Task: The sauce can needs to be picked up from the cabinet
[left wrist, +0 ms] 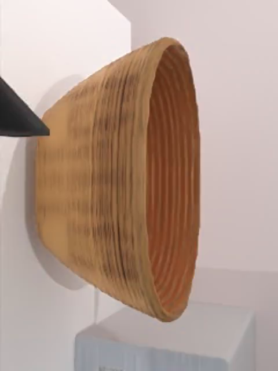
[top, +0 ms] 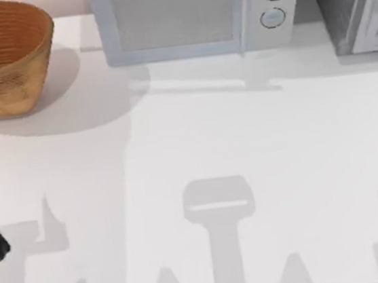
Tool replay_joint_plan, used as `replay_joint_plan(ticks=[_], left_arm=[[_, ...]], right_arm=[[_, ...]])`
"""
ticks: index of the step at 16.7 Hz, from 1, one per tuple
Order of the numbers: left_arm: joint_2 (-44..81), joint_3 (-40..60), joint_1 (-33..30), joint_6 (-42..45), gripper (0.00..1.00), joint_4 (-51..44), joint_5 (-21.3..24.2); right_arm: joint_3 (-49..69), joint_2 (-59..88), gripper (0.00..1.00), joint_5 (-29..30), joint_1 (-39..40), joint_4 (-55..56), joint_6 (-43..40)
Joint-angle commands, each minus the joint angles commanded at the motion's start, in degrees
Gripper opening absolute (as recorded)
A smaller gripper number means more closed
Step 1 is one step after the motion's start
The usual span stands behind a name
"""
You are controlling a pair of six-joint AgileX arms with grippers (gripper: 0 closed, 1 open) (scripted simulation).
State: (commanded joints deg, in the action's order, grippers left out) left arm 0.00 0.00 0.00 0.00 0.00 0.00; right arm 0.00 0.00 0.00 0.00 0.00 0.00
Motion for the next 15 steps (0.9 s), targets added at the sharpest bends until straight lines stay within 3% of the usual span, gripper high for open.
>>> replay_joint_plan(ticks=[7,15], left_arm=[[0.0,0.0,0.0,0.0,1.00,0.0,0.0],[0.0,0.0,0.0,0.0,1.00,0.0,0.0]], right_arm=[[9.0,7.3,1.00,1.0,1.2,-2.1,0.0],[46.2,36.3,1.00,5.4,5.1,-11.2,0.2]])
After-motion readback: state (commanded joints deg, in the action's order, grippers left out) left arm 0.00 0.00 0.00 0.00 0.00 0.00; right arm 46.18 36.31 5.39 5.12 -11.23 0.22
